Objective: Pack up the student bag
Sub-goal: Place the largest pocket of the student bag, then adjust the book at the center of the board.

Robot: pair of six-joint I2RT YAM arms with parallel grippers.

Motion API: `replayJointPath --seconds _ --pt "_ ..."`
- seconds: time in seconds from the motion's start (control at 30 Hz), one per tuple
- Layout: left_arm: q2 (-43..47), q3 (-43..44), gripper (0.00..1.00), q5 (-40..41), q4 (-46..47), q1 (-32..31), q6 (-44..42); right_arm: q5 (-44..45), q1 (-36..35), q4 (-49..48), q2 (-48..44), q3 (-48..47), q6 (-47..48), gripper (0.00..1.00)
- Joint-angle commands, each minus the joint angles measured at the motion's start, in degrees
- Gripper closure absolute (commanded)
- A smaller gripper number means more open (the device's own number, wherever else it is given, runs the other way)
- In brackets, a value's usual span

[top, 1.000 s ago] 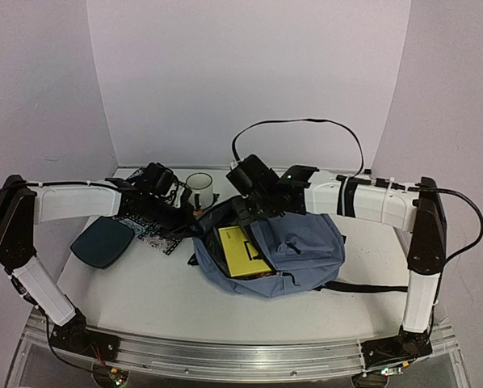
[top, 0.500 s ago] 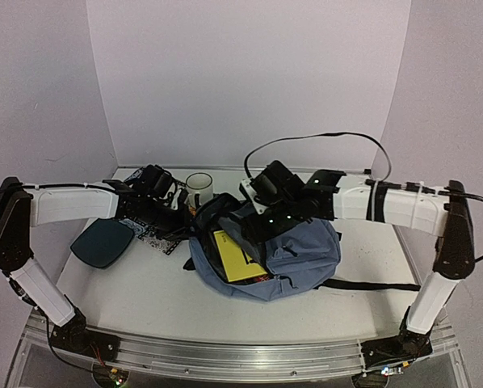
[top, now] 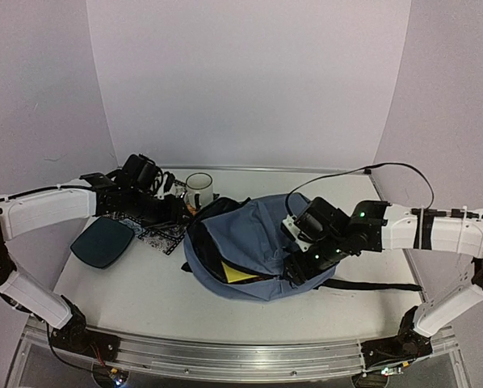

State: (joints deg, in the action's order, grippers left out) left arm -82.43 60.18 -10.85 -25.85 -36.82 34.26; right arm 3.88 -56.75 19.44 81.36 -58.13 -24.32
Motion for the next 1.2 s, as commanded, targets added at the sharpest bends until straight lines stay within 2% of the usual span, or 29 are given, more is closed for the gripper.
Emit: replayJointPath --seconds 0.0,0.17,0.37,0.47,0.6,0.67,0.83,0.93,1.17 --pt "5.5 2.2 0.36 4.3 -3.2 -0.3 -4.2 -0.3 0.2 2.3 0.9 3.1 0.1 0.34" --pt "7.9 1.2 0.33 4.1 -4.7 -0.3 -5.2 -1.9 0.2 -1.5 3.6 4.7 1.1 0.42" --pt "8.6 1.0 0.33 0.3 -4.6 -0.5 -5.2 -2.0 0.2 -3.7 5.9 5.0 2.1 0.51" --pt "7.9 1.2 0.33 -0.4 -4.5 -1.3 -5.1 -1.8 0.2 -4.1 7.1 4.4 2.7 0.63" --pt "6.9 1.1 0.34 -0.9 -3.3 -2.3 -4.7 -2.7 0.0 -4.1 8.3 3.2 3.0 0.90" --pt "6.3 0.8 0.34 -1.2 -2.6 -2.7 -4.4 -3.4 -1.0 -3.9 8.5 1.8 2.9 1.00" --pt "5.7 0.2 0.35 -1.6 -1.0 -3.1 -3.6 -3.3 -5.3 -1.8 10.0 -3.1 2.4 1.00" --pt "4.9 -0.5 0.37 -2.2 0.5 -3.7 -3.1 -3.4 -9.1 -1.1 12.9 -8.6 1.7 1.00" --pt "3.9 -1.5 0.40 -2.2 3.6 -6.1 -2.0 -7.1 -12.6 -1.0 21.7 -19.4 1.9 1.00"
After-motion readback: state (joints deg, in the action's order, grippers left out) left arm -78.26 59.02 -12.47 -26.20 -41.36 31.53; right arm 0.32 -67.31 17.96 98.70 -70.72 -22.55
